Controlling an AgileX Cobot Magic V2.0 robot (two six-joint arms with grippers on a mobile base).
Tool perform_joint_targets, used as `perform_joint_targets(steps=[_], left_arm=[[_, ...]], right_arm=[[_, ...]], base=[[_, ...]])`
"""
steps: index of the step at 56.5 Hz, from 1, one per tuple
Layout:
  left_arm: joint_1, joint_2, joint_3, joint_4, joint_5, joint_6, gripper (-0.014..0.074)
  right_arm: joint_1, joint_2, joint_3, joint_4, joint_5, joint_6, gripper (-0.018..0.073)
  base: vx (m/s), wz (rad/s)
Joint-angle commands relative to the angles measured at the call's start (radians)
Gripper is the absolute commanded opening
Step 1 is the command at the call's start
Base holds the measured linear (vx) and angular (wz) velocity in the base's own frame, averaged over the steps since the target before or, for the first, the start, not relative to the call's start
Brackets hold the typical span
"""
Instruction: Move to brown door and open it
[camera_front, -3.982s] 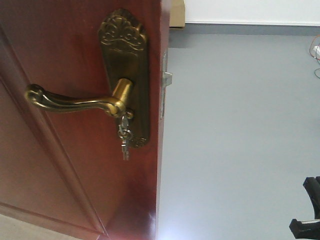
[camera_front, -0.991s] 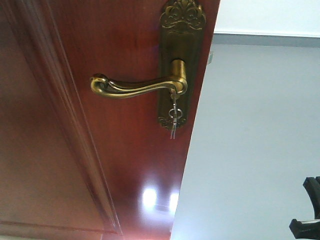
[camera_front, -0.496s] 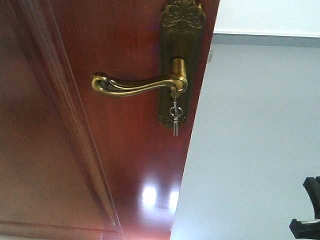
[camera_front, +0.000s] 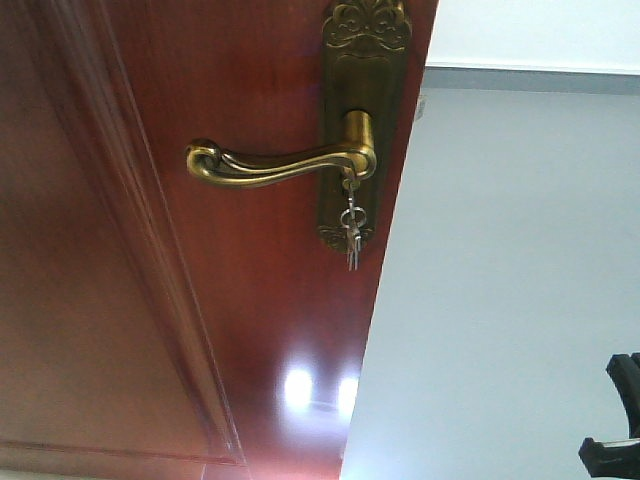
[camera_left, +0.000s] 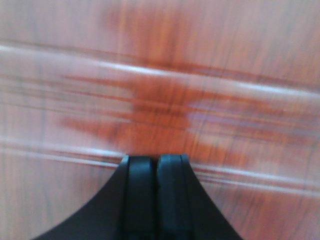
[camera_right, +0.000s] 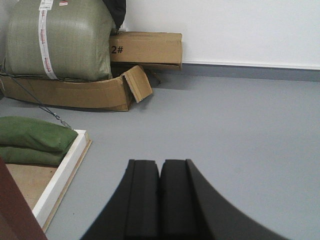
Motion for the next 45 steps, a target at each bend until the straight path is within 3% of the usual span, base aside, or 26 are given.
perform_joint_targets(steps=[1,13,20,45], left_arm=[[-0.003,0.000,-0.030,0.006,-0.090,-0.016,-0.0003],[-0.003,-0.076,0.010,0.007,-0.100,0.068,-0.0003],[-0.003,-0.161,0.092,0.007,-0.095,0.071,-0.0003],[-0.003,-0.652,0.656,0.006,-0.158,0.066,-0.0003]], right_arm=[[-0.002,-0.006,0.003,-0.003,-0.082,-0.009,0.0000],[-0.002,-0.006,0.003,-0.003,-0.081,-0.009,0.0000],[-0.002,-0.006,0.003,-0.003,-0.080,-0.009,0.0000],[-0.002,-0.006,0.003,-0.003,-0.080,-0.009,0.0000]], base=[[0.00,0.00],[0.00,0.00],[0.00,0.00],[0.00,0.00]])
